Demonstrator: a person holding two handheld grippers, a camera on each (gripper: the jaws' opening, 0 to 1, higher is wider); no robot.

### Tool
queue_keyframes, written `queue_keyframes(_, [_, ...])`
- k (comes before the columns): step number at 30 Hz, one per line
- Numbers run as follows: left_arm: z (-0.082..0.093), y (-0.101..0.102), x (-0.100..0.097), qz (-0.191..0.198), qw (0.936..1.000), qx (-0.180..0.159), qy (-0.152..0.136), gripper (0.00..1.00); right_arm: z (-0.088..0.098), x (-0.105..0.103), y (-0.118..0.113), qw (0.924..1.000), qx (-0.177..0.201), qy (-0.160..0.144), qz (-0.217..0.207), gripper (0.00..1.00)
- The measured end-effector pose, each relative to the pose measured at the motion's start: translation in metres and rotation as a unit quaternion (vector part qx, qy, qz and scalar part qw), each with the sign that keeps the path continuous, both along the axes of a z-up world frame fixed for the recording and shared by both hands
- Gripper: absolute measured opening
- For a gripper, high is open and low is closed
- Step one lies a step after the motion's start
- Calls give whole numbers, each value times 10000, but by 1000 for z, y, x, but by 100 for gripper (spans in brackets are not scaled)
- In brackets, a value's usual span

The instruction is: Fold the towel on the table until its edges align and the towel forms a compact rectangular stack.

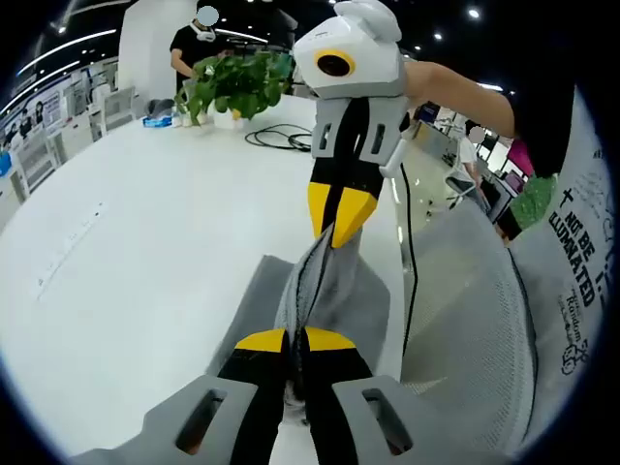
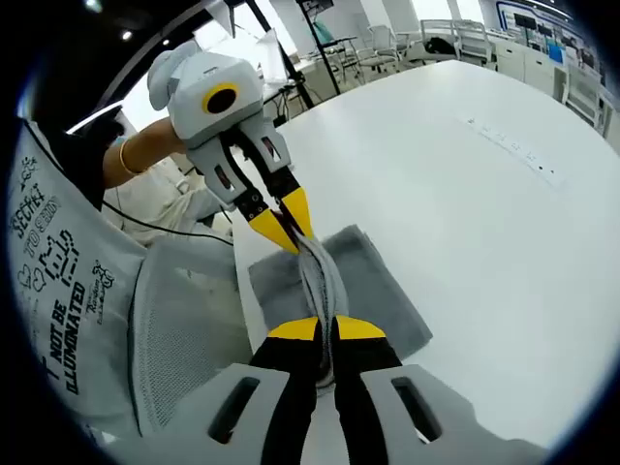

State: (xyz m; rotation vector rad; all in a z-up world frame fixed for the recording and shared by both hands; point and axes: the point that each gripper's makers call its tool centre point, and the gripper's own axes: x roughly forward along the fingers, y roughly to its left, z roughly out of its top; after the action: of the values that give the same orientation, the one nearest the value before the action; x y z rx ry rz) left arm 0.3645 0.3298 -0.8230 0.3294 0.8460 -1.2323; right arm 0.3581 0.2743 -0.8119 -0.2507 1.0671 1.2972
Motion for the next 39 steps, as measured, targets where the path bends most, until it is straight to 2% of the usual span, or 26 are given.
queue_keyframes(1, [-7, 0, 1, 21, 9999, 23, 139, 5, -7, 2, 0, 10000, -37, 69, -10, 2])
queue_keyframes(3, [-15, 0, 6, 81, 9999, 33, 132, 5, -16, 6, 0, 9999, -92, 102, -35, 2])
queue_keyframes(7, [-29, 1, 15, 310, 9991, -3, 301, 6, -31, 15, -3, 9996, -144, 179, -169, 2])
queue_keyframes(8, [-33, 0, 17, 386, 9983, -14, 428, 6, -36, 17, -3, 9993, -154, 259, -242, 2])
queue_keyframes(12, [-46, -2, 21, 454, 9975, 41, 544, 6, -53, 21, -5, 9982, -219, 421, -371, 3])
queue_keyframes(15, [-56, -3, 23, 488, 9969, 133, 603, 6, -62, 26, -7, 9975, -252, 450, -485, 3])
queue_keyframes(18, [-64, -2, 28, 687, 9947, 138, 753, 6, -68, 32, -7, 9967, -258, 448, -633, 3])
queue_keyframes(26, [-71, 1, 40, 1051, 9909, 88, 832, 10, -72, 40, -6, 9958, -253, 375, -797, 4])
queue_keyframes(30, [-71, 5, 45, 1202, 9903, 201, 670, 17, -70, 44, -5, 9960, -121, 238, -855, 5])
queue_keyframes(35, [-62, 13, 51, 1393, 9894, 108, 396, 25, -60, 46, -3, 9930, 204, 306, -1120, 8])
queue_keyframes(39, [-51, 20, 53, 1553, 9874, -63, 311, 31, -53, 51, -3, 9898, 412, 230, -1342, 12])
